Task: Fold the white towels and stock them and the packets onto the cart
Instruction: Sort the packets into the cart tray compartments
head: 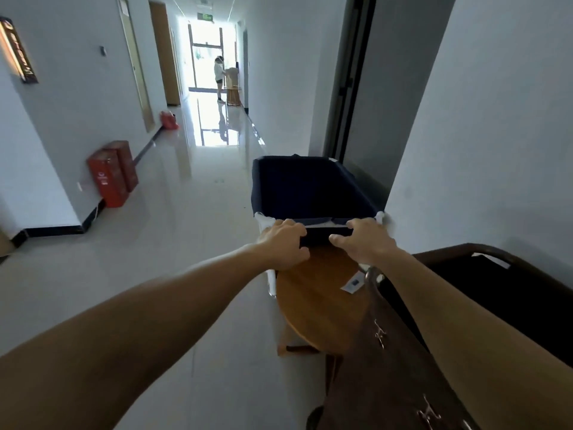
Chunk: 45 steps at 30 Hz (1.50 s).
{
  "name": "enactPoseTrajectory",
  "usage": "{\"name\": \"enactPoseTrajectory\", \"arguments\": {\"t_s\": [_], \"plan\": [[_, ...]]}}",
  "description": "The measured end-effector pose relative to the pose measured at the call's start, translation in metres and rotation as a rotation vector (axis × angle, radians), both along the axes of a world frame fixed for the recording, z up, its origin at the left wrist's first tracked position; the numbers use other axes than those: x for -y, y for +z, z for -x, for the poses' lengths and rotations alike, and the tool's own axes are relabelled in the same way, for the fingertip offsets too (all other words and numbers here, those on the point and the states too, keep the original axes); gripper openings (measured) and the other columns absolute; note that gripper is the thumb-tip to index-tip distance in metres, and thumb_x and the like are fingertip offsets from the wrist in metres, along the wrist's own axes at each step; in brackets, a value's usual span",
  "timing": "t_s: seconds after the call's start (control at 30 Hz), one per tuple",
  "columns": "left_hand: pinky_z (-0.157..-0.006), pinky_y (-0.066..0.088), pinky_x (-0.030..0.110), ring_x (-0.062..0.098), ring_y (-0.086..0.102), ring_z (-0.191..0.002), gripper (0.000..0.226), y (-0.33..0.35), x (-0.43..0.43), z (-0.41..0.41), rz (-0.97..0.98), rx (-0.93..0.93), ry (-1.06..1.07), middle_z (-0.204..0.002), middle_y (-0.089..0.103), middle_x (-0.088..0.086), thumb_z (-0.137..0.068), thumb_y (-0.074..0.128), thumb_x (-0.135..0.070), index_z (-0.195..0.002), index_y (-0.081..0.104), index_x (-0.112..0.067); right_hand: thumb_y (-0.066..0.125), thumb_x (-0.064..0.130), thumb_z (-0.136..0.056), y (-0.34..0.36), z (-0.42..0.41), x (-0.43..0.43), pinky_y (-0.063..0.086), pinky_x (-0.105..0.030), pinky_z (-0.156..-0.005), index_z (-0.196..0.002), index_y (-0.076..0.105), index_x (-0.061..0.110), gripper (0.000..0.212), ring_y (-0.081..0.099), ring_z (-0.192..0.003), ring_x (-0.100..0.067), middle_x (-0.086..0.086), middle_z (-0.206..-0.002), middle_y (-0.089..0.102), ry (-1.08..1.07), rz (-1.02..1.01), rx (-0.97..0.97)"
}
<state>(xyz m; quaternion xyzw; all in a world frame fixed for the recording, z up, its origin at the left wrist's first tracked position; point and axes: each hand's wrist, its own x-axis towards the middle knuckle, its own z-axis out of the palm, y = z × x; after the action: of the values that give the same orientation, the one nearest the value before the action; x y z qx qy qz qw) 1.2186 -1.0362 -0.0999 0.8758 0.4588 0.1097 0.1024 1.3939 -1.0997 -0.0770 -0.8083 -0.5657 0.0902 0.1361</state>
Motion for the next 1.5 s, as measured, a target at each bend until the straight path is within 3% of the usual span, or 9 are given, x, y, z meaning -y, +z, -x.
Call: {"name": "enactPoseTrajectory", "arguments": {"t_s": [0.2,0.33,0.5,0.6,0.8,0.97,1.13,1.3,1.5], "plan": [[-0.08,0.045,0.034,0.018,0.043,-0.098,0.03,-0.01,-0.082,-0.021,0.008,0.005,0.015,-0.116,0.056,0.004,-0.091,0.057,-0.035,-0.117,0.059,-0.02,0.055,0.063,-0.09,-0.009,-0.035,-0.083,0.044,-0.049,-0.104,-0.139,0.052,0.016,0.068,0.048,-0.127,-0.034,-0.012,-0.138,0.053,0.01,0.047,0.004],[-0.092,0.043,0.039,0.024,0.046,-0.112,0.038,-0.029,-0.141,-0.045,0.057,-0.042,-0.037,-0.125,0.053,0.002,-0.091,0.055,-0.038,-0.126,0.057,-0.023,0.056,0.065,-0.087,-0.026,-0.063,-0.14,0.047,-0.049,-0.101,-0.137,0.053,0.015,0.07,0.053,-0.121,-0.034,-0.013,-0.134,0.055,-0.034,0.113,-0.011],[-0.1,0.034,0.049,0.024,0.04,-0.126,0.043,-0.043,-0.226,-0.083,0.099,-0.055,-0.168,-0.137,0.046,0.0,-0.096,0.051,-0.038,-0.136,0.05,-0.022,0.06,0.059,-0.087,-0.046,-0.099,-0.216,0.052,-0.043,-0.094,-0.124,0.061,0.013,0.059,0.061,-0.106,-0.028,-0.009,-0.122,0.061,-0.138,0.168,-0.031],[-0.099,0.041,0.041,0.026,0.041,-0.126,0.047,-0.053,-0.28,-0.112,0.126,-0.046,-0.286,-0.136,0.046,0.003,-0.095,0.053,-0.039,-0.138,0.048,-0.02,0.061,0.056,-0.087,-0.057,-0.119,-0.255,0.05,-0.037,-0.084,-0.117,0.063,0.017,0.049,0.058,-0.095,-0.023,-0.004,-0.11,0.06,-0.229,0.213,-0.037],[-0.096,0.047,0.044,0.026,0.047,-0.116,0.049,-0.07,-0.35,-0.172,0.202,-0.099,-0.417,-0.131,0.047,0.004,-0.094,0.055,-0.039,-0.139,0.047,-0.02,0.056,0.054,-0.091,-0.079,-0.153,-0.294,0.044,-0.034,-0.079,-0.118,0.06,0.018,0.045,0.057,-0.103,-0.026,-0.008,-0.117,0.059,-0.415,0.277,-0.109],[-0.106,0.041,0.047,0.029,0.043,-0.13,0.05,-0.101,-0.367,-0.23,0.29,-0.149,-0.558,-0.142,0.045,0.007,-0.095,0.054,-0.041,-0.14,0.049,-0.019,0.06,0.05,-0.09,-0.122,-0.2,-0.301,0.039,-0.032,-0.068,-0.102,0.055,0.013,0.039,0.058,-0.092,-0.024,-0.009,-0.11,0.062,-0.536,0.361,-0.207],[-0.106,0.042,0.046,0.03,0.045,-0.129,0.047,-0.143,-0.382,-0.29,0.335,-0.263,-0.639,-0.141,0.048,0.009,-0.098,0.05,-0.039,-0.139,0.05,-0.016,0.063,0.047,-0.089,-0.193,-0.253,-0.305,0.044,-0.031,-0.069,-0.12,0.061,0.012,0.047,0.06,-0.09,-0.023,-0.008,-0.109,0.061,-0.682,0.372,-0.367],[-0.106,0.041,0.045,0.028,0.044,-0.129,0.047,-0.199,-0.41,-0.344,0.405,-0.399,-0.632,-0.142,0.047,0.007,-0.097,0.052,-0.039,-0.139,0.048,-0.017,0.057,0.035,-0.095,-0.288,-0.285,-0.314,0.051,-0.037,-0.094,-0.125,0.063,0.008,0.041,0.06,-0.11,-0.03,-0.014,-0.128,0.063,-0.758,0.419,-0.569],[-0.097,0.05,0.041,0.023,0.056,-0.114,0.035,-0.275,-0.419,-0.389,0.583,-0.488,-0.621,-0.129,0.057,0.005,-0.1,0.05,-0.033,-0.13,0.055,-0.016,0.06,0.039,-0.094,-0.362,-0.301,-0.32,0.046,-0.029,-0.094,-0.132,0.059,0.019,0.043,0.058,-0.118,-0.025,-0.006,-0.135,0.059,-0.768,0.467,-0.715]]}}
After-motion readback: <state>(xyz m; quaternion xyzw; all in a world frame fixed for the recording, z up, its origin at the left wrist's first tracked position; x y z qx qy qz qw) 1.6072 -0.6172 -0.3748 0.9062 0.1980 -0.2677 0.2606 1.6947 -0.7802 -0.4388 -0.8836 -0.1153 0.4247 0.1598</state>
